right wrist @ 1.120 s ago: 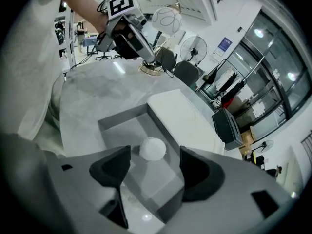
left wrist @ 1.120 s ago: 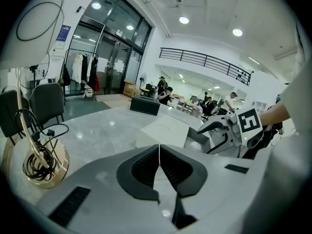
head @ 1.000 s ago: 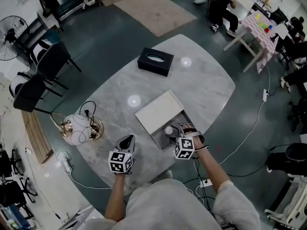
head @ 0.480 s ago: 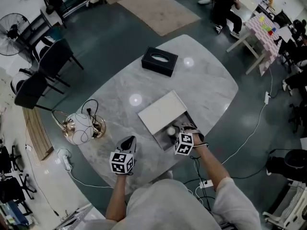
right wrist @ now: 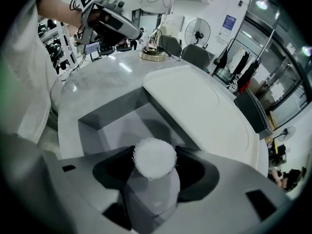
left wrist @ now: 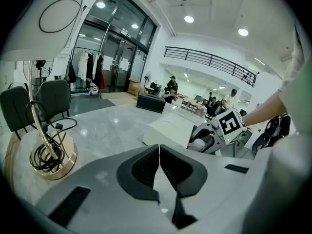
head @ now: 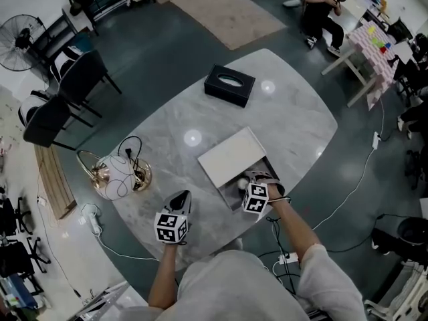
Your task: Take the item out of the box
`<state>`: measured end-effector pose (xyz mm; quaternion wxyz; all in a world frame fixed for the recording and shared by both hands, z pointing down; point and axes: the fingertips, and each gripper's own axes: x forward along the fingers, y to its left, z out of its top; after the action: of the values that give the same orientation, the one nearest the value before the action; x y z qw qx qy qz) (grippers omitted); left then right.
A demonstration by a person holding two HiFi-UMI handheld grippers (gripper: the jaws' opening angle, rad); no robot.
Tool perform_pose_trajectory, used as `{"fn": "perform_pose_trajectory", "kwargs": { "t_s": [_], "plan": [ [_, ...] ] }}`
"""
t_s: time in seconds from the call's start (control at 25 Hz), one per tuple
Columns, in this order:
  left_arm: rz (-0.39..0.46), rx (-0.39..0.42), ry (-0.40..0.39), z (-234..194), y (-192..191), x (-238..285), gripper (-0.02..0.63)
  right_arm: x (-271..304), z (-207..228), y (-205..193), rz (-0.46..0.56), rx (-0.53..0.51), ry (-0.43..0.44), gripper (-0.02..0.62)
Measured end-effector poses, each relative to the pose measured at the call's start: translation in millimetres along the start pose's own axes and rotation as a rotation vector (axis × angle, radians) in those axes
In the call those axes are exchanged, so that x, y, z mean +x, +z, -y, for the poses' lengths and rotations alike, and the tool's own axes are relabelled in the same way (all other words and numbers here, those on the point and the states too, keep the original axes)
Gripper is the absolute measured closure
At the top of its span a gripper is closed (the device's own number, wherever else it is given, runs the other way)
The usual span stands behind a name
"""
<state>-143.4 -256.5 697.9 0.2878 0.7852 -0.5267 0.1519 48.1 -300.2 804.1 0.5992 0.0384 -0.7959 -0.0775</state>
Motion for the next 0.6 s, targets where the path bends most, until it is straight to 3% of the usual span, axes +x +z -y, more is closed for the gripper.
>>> {"fn": "perform_pose_trajectory", "kwargs": {
  "t_s": [0.36,0.6],
  "plan": [
    [-0.003,-0.008,0.008,-3.1,-3.9,-3.7,0.588,9.5,0.9,-5.4,-0.034,-0.01,0.005,0.395],
    [-0.002,-0.011,0.005,-0.1,-4.8,-3.3,0.588,9.2,0.7,-6.2,-0.037,-0.012,-0.003,0.402]
  ]
}}
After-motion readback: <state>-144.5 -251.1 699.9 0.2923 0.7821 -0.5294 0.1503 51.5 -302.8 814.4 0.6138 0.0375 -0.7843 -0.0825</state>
